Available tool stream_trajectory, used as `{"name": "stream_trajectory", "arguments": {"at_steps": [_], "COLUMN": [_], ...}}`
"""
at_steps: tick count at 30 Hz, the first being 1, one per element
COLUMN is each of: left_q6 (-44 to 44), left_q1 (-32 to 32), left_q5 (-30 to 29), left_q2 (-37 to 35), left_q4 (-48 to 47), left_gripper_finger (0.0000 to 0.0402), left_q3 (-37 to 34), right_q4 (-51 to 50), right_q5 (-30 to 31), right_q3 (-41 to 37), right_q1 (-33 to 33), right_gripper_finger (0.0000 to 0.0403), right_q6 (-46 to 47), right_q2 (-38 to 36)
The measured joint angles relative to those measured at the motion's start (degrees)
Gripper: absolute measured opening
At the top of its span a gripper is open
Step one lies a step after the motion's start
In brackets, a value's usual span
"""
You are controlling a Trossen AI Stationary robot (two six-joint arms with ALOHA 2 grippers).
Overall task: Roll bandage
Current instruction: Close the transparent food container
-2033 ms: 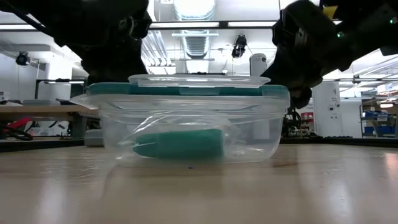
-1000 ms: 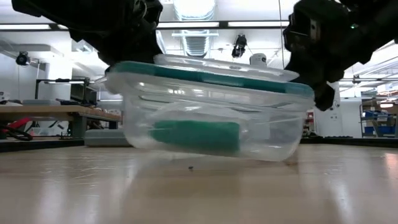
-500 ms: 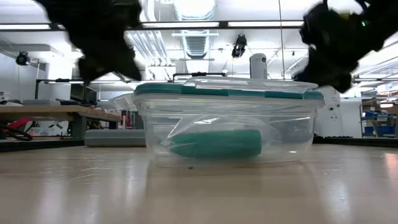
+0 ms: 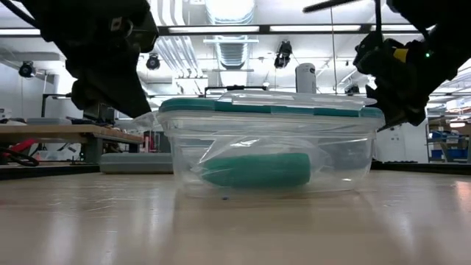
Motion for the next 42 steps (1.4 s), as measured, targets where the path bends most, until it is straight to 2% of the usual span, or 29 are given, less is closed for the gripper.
{"name": "stream_trajectory", "arguments": {"at_steps": [8, 16, 19, 21, 23, 26, 29, 33, 35, 38, 42], "left_q6": [1.5, 1.61, 2.91, 5.71, 9.48, 16.08, 20.74, 19.89, 17.91, 16.27, 16.03], "left_q1": [0.4, 0.42, 0.42, 0.39, 0.39, 0.52, 0.54, 0.72, 0.96, 1.01, 1.01], "left_q5": [-0.03, 1.93, 1.91, 1.85, 1.15, 0.25, 0.38, 0.79, 2.81, 4.49, 4.86], "left_q2": [0.74, -0.73, -2.8, -3.61, -3.83, -1.93, 2.15, 6.83, 8.71, 10.16, 10.16], "left_q4": [3.65, 3.21, 3.24, 4.07, 7.98, 20.0, 26.24, 24.85, 24.57, 25.16, 25.25], "left_gripper_finger": [0.0001, 0.0003, 0.0001, 0.0003, 0.0006, 0.0005, 0.0001, 0.0004, 0.0006, 0.0004, 0.0001], "left_q3": [-0.02, -0.02, 0.12, 0.63, 0.71, 0.44, 0.31, 0.26, 0.17, 0.52, 0.55], "right_q4": [-0.1, -3.04, 2.07, 10.22, 20.75, 36.79, 47.14, 49.46, 50.38, 49.69, 45.21], "right_q5": [-0.29, 4.98, 6.53, 6.8, 6.92, 6.02, 4.15, 2.82, 2.45, 0.9, -0.79], "right_q3": [0.89, 0.91, 0.91, 0.42, -0.72, -4.02, -5.83, -4.76, -3.81, -2.23, -0.21], "right_q1": [-0.24, 0.98, 2.27, 3.53, 4.69, 7.36, 8.87, 8.76, 8.79, 8.76, 8.39], "right_gripper_finger": [0.0, 0.0, 0.0, 0.0, 0.0, 0.0, 0.0, 0.0, 0.0, 0.0, 0.0], "right_q6": [-0.65, 2.37, -2.14, -7.24, -12.24, -18.63, -17.65, -9.09, -6.97, -8.62, -15.56], "right_q2": [0.88, -6.12, -8.27, -7.99, -5.51, 0.86, 8.13, 16.05, 18.34, 18.9, 15.19]}}
